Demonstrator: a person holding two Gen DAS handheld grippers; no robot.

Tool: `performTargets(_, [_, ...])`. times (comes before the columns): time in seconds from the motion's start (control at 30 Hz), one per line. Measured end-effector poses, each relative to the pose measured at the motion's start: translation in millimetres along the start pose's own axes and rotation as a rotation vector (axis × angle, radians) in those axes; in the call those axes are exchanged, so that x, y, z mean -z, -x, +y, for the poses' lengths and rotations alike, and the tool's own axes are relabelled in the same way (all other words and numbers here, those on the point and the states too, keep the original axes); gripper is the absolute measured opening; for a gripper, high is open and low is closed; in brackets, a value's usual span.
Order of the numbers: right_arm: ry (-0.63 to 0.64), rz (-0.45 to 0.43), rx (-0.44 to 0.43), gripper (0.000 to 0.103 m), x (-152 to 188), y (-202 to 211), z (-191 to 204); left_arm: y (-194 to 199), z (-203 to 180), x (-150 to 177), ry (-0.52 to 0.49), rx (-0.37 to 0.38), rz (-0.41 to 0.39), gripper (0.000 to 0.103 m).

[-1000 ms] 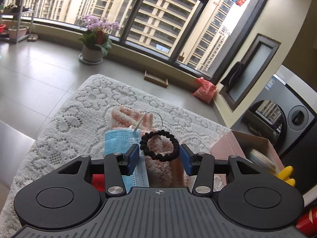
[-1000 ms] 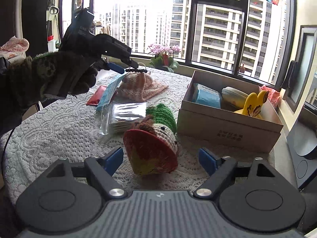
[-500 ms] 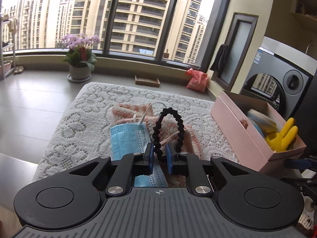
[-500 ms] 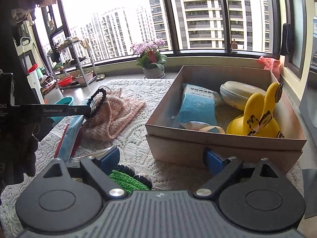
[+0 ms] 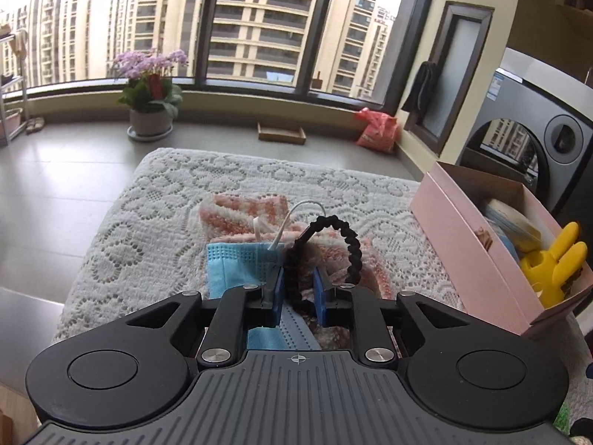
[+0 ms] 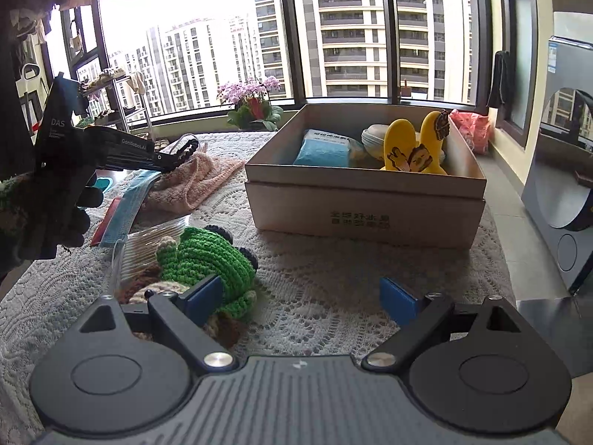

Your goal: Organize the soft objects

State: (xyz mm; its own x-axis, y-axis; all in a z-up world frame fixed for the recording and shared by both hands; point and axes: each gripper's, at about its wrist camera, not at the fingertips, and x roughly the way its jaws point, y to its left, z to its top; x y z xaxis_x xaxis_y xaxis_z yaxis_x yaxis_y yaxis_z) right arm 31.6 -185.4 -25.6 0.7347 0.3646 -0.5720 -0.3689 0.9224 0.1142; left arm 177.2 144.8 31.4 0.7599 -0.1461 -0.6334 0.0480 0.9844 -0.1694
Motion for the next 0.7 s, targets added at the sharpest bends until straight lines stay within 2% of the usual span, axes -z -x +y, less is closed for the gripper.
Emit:
performTargets(0.23, [-0.083,0.002,-0.016,0.092,16,5,-14,1,0,7,0.018,-0.009,-0.019,0.018])
performTargets(0.3, [-0.090,-0.001,-0.017,0.092,16,4,-15,7,1,11,0.017,0.003,-0.051,0.012])
performTargets(0.47, [-0.111,-0.002,-0.016,0.092,17,1,-16,53,-11,30,-0.088,0.046,-0.203,0.010])
performTargets(0.57, [-0.111,-0.006,-0.020,0.092,18,1,-15,82,-15,45,-0.097,0.096,-0.230,0.010])
performTargets(0.7, [-0.093,-0.016,-0.014,0.092,18,3,-12,120,-9,76,-0.050,0.162,-0.222,0.010])
